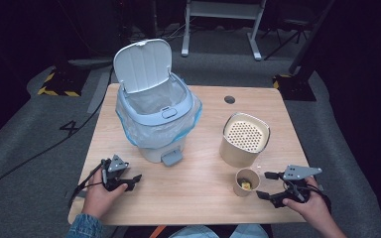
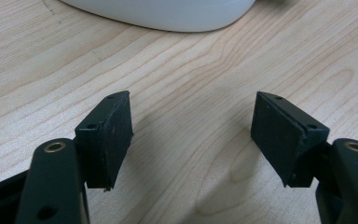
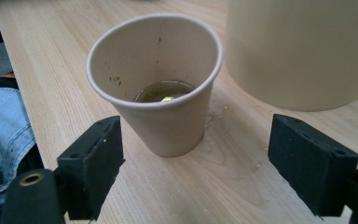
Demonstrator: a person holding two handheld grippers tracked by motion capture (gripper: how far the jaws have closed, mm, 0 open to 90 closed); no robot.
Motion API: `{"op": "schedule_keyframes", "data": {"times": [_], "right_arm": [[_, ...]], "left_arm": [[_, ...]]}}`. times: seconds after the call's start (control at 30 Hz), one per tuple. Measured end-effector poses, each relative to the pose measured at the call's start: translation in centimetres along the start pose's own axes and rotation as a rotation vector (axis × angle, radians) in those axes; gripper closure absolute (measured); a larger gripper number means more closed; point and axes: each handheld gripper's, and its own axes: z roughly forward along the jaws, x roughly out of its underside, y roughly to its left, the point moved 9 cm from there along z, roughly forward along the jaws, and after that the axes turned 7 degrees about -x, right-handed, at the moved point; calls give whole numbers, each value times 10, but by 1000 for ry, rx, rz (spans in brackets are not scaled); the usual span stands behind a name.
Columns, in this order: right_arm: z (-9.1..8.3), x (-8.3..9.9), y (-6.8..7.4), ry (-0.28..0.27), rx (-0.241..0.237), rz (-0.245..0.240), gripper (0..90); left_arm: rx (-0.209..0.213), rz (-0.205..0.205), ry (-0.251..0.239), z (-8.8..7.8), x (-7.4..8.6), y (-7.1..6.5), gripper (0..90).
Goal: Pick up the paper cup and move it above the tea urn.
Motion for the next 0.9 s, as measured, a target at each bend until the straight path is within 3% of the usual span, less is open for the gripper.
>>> {"op": "schedule_keyframes", "data": {"times": [0.5, 0.9], "right_arm": [[41, 3, 6, -28, -55, -19, 219], [54, -3, 8, -88, -63, -48, 281]], "left_arm": [[1, 1, 0, 0, 0, 0, 291], [4, 3, 1, 0, 0, 0, 287]]}}
